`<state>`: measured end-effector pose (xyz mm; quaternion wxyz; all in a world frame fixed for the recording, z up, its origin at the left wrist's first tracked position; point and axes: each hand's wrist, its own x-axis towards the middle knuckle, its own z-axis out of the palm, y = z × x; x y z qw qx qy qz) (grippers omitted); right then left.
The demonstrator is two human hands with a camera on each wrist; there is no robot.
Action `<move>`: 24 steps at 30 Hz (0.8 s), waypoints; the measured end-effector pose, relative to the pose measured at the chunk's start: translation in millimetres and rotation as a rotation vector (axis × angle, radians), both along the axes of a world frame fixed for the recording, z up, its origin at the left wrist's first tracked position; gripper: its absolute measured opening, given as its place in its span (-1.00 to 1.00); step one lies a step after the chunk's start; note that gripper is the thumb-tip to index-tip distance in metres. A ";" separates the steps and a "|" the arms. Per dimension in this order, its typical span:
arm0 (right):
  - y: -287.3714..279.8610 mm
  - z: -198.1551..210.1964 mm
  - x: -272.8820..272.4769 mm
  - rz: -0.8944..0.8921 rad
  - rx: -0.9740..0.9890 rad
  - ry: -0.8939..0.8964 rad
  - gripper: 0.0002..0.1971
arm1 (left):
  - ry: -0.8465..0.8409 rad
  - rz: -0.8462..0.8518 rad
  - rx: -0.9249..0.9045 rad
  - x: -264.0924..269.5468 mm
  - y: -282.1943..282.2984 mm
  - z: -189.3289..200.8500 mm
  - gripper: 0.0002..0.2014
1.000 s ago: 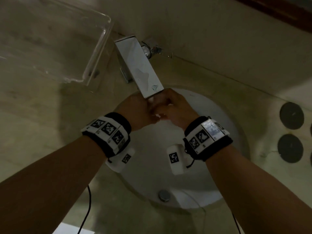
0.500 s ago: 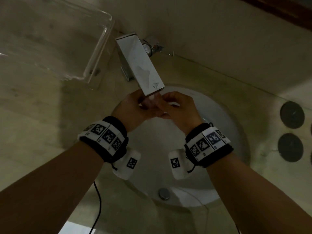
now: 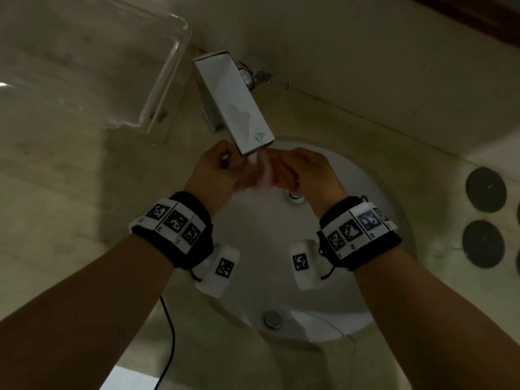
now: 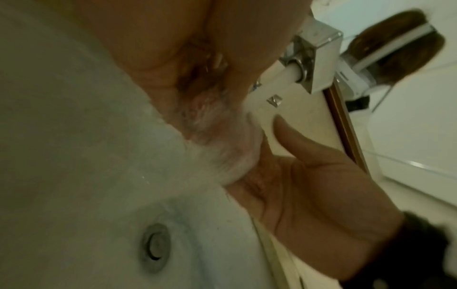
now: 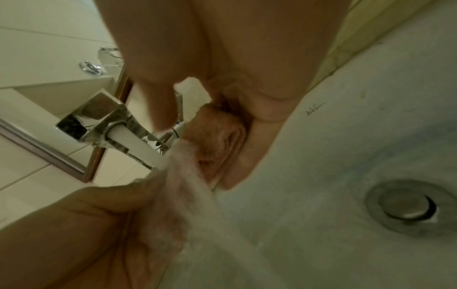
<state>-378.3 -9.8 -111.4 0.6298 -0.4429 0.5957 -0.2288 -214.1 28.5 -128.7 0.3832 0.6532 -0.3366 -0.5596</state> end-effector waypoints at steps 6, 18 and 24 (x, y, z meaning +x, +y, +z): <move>4.9 -12.2 -5.0 0.082 -0.050 0.146 -0.77 | -0.228 -0.094 -0.061 5.2 3.8 -2.4 -0.70; 6.3 -17.2 -2.8 0.018 -0.062 0.167 -0.96 | -0.289 -0.021 0.013 4.1 4.3 -14.9 -0.68; 13.2 -15.8 12.3 0.103 -0.200 0.308 -0.71 | -0.139 0.034 0.056 -4.3 3.1 -0.3 -0.72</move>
